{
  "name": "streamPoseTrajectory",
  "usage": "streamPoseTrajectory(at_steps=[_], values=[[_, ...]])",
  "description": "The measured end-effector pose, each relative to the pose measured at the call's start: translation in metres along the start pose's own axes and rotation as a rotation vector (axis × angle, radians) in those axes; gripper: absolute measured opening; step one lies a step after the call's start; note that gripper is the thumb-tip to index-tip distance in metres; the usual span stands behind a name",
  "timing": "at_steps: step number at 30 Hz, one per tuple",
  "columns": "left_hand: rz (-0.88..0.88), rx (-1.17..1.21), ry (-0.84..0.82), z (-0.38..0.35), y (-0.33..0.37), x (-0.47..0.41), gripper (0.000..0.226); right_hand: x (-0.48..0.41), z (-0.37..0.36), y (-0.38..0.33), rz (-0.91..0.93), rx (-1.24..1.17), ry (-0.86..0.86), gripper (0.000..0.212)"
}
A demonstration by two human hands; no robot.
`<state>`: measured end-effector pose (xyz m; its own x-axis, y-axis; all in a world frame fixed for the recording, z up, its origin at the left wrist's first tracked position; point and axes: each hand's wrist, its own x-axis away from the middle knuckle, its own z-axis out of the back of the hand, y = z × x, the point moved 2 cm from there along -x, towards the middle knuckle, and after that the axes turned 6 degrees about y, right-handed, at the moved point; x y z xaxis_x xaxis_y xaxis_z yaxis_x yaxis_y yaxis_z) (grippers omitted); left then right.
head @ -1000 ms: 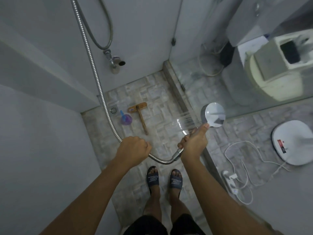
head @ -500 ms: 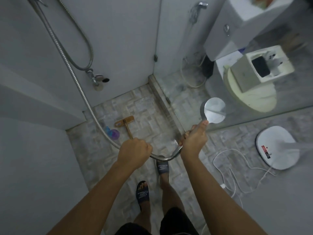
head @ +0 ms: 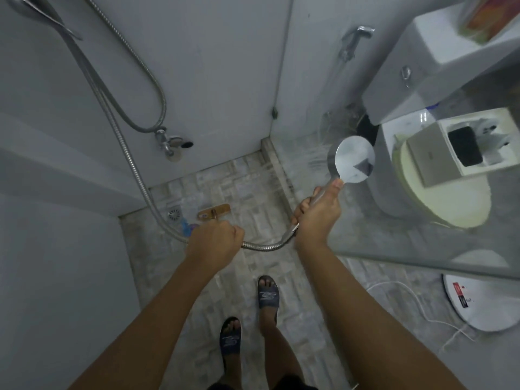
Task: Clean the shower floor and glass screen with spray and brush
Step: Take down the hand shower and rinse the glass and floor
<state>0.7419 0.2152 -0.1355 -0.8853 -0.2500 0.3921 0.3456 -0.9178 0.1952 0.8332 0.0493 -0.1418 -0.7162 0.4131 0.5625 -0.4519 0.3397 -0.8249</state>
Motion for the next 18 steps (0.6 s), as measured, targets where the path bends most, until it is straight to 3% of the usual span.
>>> streamPoseTrajectory(at_steps=[4, 7, 12, 18], values=[[0.005, -0.006, 0.052, 0.010, -0.002, -0.022, 0.038, -0.017, -0.030, -0.015, 0.008, -0.020, -0.018, 0.060], [0.064, 0.063, 0.183, 0.019, -0.004, -0.033, 0.040, -0.025, -0.050, -0.023, -0.009, -0.044, -0.035, 0.062], [0.162, 0.056, 0.174, 0.035, -0.015, -0.053, 0.043, -0.031, -0.080, -0.030, -0.041, -0.053, -0.070, 0.062], [0.139, 0.039, 0.220, 0.038, -0.040, -0.050, 0.050, -0.025, -0.098, -0.021, -0.154, -0.064, -0.190, 0.061]])
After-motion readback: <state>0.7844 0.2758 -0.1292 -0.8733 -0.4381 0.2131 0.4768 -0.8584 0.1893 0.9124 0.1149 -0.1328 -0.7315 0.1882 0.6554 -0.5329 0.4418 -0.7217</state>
